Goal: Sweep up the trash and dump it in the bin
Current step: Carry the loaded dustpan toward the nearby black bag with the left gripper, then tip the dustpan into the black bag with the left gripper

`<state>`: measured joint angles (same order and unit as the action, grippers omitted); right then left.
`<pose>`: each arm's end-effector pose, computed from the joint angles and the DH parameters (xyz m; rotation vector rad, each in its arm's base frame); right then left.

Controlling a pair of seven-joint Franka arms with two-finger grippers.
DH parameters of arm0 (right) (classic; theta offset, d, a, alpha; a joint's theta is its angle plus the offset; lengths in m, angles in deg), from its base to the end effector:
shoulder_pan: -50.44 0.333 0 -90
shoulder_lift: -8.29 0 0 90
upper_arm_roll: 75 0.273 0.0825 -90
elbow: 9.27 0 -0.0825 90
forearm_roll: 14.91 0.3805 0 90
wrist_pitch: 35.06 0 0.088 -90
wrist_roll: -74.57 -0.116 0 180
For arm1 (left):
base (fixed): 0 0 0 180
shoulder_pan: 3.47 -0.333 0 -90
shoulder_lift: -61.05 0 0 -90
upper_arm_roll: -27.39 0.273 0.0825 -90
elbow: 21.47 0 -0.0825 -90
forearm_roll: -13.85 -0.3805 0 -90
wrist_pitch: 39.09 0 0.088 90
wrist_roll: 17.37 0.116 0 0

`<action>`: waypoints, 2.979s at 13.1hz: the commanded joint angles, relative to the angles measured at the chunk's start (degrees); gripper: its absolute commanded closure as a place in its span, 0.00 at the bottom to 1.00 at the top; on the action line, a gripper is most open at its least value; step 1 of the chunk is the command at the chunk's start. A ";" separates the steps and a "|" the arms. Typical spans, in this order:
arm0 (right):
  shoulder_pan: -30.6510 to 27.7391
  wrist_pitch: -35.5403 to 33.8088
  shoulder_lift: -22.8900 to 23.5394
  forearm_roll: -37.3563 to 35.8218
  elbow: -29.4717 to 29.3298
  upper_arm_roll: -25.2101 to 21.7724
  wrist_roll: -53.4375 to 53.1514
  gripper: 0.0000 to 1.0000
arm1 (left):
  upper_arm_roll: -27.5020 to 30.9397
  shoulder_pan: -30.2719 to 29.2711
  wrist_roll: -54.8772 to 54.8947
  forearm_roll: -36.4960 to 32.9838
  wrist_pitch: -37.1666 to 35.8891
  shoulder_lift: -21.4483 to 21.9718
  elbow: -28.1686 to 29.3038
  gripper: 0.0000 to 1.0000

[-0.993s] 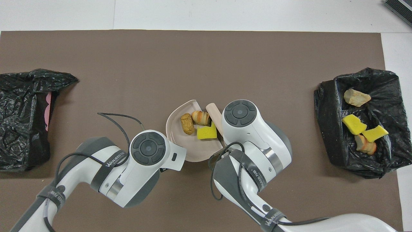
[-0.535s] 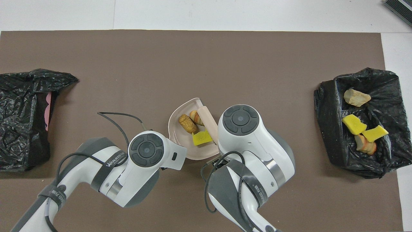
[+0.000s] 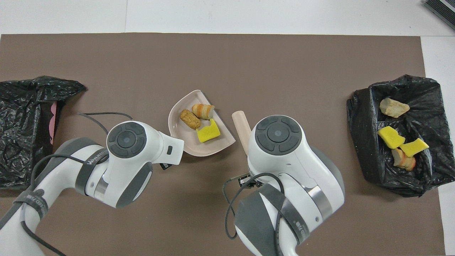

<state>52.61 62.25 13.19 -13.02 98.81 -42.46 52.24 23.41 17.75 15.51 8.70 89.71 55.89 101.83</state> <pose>0.4447 0.3075 0.3973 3.0416 0.3235 -0.4091 0.4943 -0.2291 0.3102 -2.6477 1.5683 -0.0031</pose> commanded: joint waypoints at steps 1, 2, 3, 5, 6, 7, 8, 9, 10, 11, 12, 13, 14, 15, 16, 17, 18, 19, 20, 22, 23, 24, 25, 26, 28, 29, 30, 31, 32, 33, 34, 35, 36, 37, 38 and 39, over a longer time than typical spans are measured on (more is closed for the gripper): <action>2.46 1.21 -4.36 4.25 3.88 0.51 -10.14 1.00 | -0.33 -5.90 9.44 1.11 -2.83 -1.16 -4.45 1.00; 2.92 1.47 -4.98 5.49 4.23 0.51 -12.79 1.00 | -0.33 -8.19 13.92 1.11 -6.16 -1.34 -7.43 1.00; 4.57 2.35 -5.16 7.32 4.24 0.51 -15.69 1.00 | -0.33 -10.38 17.62 1.28 -9.41 -1.95 -10.15 1.00; 8.69 5.15 -5.69 8.66 5.46 0.51 -22.18 1.00 | -0.33 -13.99 26.22 1.90 -13.55 -2.57 -15.17 1.00; 10.46 7.17 -5.95 8.75 6.95 0.51 -25.01 1.00 | -0.33 -16.45 30.36 1.99 -16.09 -2.22 -16.67 1.00; 11.35 8.67 -6.30 9.27 8.27 0.59 -26.69 1.00 | -0.33 -18.82 33.62 2.68 -18.56 -2.04 -18.77 1.00; 13.10 9.81 -6.57 9.89 9.41 0.51 -27.14 1.00 | -0.33 -20.76 37.39 3.74 -21.10 -2.13 -21.23 1.00; 14.77 11.22 -6.66 10.07 11.25 0.51 -27.49 1.00 | -0.24 -22.69 41.43 4.01 -23.04 -2.22 -23.60 1.00; 15.05 13.23 -7.70 10.07 14.31 0.59 -27.58 1.00 | -0.24 -24.97 45.21 4.10 -24.37 -2.39 -25.45 1.00; 15.31 15.86 -9.36 10.07 17.48 0.59 -26.71 1.00 | -0.24 -27.26 48.91 4.10 -25.43 -2.39 -26.60 1.00; 15.66 17.46 -9.64 10.42 19.25 0.59 -26.79 1.00 | -0.24 -29.46 52.60 4.10 -25.61 -2.48 -27.22 1.00; 15.84 17.99 -9.73 10.59 20.40 0.59 -26.97 1.00 | -0.24 -31.57 56.64 4.10 -25.61 -2.48 -27.49 1.00; 16.97 19.39 -10.26 10.68 22.50 0.59 -26.71 1.00 | -0.24 -34.11 60.77 4.10 -25.53 -2.48 -27.49 1.00; 17.24 21.32 -11.39 11.47 24.61 0.59 -26.18 1.00 | -0.24 -36.31 64.64 4.01 -25.61 -2.39 -27.49 1.00; 17.33 21.69 -12.53 13.48 26.11 0.59 -23.83 1.00 | -0.24 -38.77 68.59 3.84 -25.26 -2.39 -27.58 1.00; 17.33 22.30 -13.33 15.67 27.51 0.51 -21.45 1.00 | -0.24 -41.40 72.29 3.57 -25.00 -2.48 -28.02 1.00; 17.33 22.57 -14.03 17.17 28.31 0.51 -19.87 1.00 | -0.15 -44.13 75.63 3.31 -24.74 -2.57 -28.37 1.00; 17.33 22.66 -14.56 17.54 29.19 0.51 -19.07 1.00 | -0.15 -46.33 77.66 3.39 -24.65 -2.92 -28.90 1.00; 17.60 23.18 -14.57 17.71 29.55 0.51 -19.06 1.00 | -0.15 -48.44 79.42 2.87 -23.69 -3.27 -29.86 1.00; 18.30 25.81 -14.48 18.32 31.21 0.51 -19.58 1.00 | -0.15 -50.56 83.29 -1.15 -21.32 -4.93 -32.40 1.00; 18.56 26.17 -14.39 18.85 31.65 0.51 -19.93 1.00 | -0.06 -50.83 83.92 -4.57 -19.83 -5.55 -33.20 1.00; 18.56 26.17 -14.48 18.94 31.75 0.51 -19.94 1.00 | 0.03 -50.92 83.84 -7.74 -16.42 -5.64 -33.21 1.00; 18.56 26.26 -14.04 19.03 31.75 0.51 -19.85 1.00 | 0.37 -51.27 83.58 -10.29 -12.90 -5.64 -32.69 1.00; 18.56 26.52 -13.60 19.03 31.75 0.59 -19.76 1.00 | 0.64 -51.62 83.23 -13.10 -10.43 -5.56 -31.72 1.00; 18.56 26.44 -13.43 19.21 32.01 0.59 -18.88 0.98 | 0.64 -51.54 81.21 -17.51 -8.04 -5.64 -30.05 1.00; 18.56 27.31 -13.08 19.90 32.27 0.59 -18.88 0.94 | 0.64 -50.93 79.37 -19.96 -7.25 -5.56 -28.74 1.00; 18.56 27.49 -12.81 20.17 32.27 0.59 -18.71 0.91 | 0.64 -50.49 77.27 -23.55 -7.16 -5.12 -27.59 1.00; 18.56 27.58 -12.81 20.18 32.19 0.51 -18.62 0.87 | 0.55 -49.88 75.07 -26.72 -7.50 -4.94 -27.23 1.00; 18.56 27.67 -12.81 20.18 32.19 0.59 -18.53 0.81 | 0.64 -48.65 73.66 -29.88 -8.12 -4.85 -27.14 1.00; 18.56 27.75 -12.81 20.18 32.27 0.51 -17.75 0.77 | 0.64 -48.20 73.12 -33.66 -8.30 -4.85 -27.14 1.00; 18.65 27.76 -12.90 20.18 32.27 0.51 -16.78 0.75 | 0.64 -47.85 71.55 -37.18 -8.39 -4.59 -27.14 1.00; 18.57 27.76 -12.72 20.18 32.27 0.51 -16.25 0.71 | 0.64 -47.50 69.79 -40.08 -8.47 -4.33 -26.71 1.00; 18.56 28.02 -12.55 20.18 32.19 0.51 -16.25 0.70 | 0.64 -47.15 68.82 -43.42 -8.47 -3.54 -25.83 1.00; 18.56 28.11 -12.55 20.18 32.19 0.51 -16.25 0.70 | 0.55 -47.06 67.59 -46.58 -8.30 -3.10 -24.95 1.00; 18.56 28.11 -12.55 20.18 32.19 0.51 -16.07 0.68 | 0.55 -46.88 65.75 -49.23 -8.39 -2.31 -24.16 1.00; 18.56 28.02 -12.28 20.18 32.19 0.51 -15.98 0.67 | 0.55 -46.18 63.99 -52.21 -8.47 -1.43 -23.20 1.00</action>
<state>71.15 88.74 0.76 5.08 130.24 -41.83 33.58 23.39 -29.77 83.14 -38.30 80.78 50.76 74.51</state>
